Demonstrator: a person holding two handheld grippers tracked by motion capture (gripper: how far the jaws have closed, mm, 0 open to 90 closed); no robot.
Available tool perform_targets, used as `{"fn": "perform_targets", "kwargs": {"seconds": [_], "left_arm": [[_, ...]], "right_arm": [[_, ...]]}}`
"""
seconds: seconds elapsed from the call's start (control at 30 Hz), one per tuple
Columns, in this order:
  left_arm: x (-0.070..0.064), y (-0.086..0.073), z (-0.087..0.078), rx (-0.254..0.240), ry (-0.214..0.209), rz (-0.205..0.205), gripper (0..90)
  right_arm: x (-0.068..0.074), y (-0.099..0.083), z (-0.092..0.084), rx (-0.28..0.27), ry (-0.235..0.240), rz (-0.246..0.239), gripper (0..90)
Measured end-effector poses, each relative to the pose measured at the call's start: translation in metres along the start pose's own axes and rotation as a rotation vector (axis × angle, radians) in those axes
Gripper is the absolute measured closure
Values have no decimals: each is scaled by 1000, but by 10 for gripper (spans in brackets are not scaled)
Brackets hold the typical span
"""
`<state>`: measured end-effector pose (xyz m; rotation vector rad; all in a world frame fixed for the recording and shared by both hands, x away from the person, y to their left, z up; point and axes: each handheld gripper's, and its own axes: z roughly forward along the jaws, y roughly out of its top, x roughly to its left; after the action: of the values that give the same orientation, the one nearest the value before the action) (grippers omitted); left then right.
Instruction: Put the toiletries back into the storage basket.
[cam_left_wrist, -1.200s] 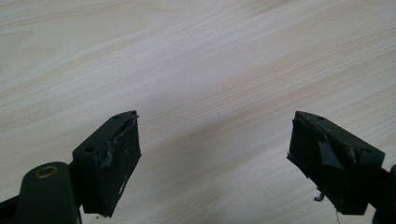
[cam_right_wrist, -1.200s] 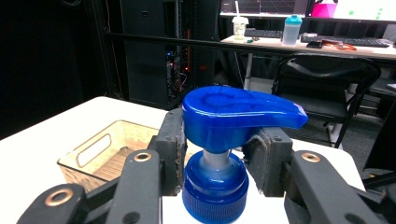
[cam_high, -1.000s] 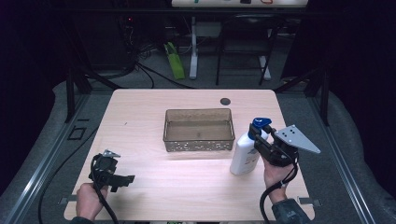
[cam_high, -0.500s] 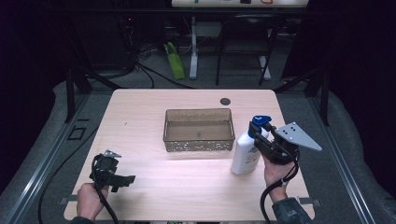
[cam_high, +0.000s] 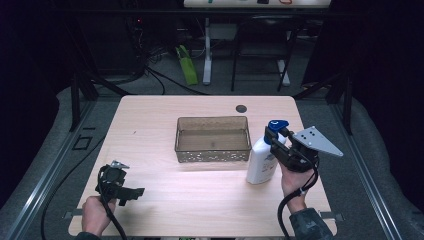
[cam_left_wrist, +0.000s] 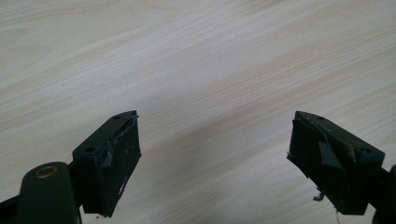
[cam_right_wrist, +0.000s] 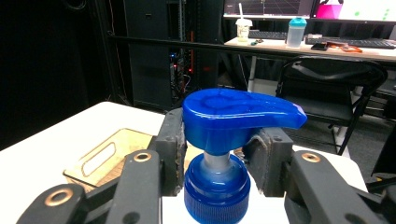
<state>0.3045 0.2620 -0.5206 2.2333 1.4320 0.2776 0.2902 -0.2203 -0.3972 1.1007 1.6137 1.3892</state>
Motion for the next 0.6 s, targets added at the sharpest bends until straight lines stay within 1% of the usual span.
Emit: {"fn": "perform_targets", "kwargs": {"seconds": [0.6], "left_arm": [[-1,1,1,4,-1,0,162]], "right_arm": [[3,12,1,-14,9,0,598]]}}
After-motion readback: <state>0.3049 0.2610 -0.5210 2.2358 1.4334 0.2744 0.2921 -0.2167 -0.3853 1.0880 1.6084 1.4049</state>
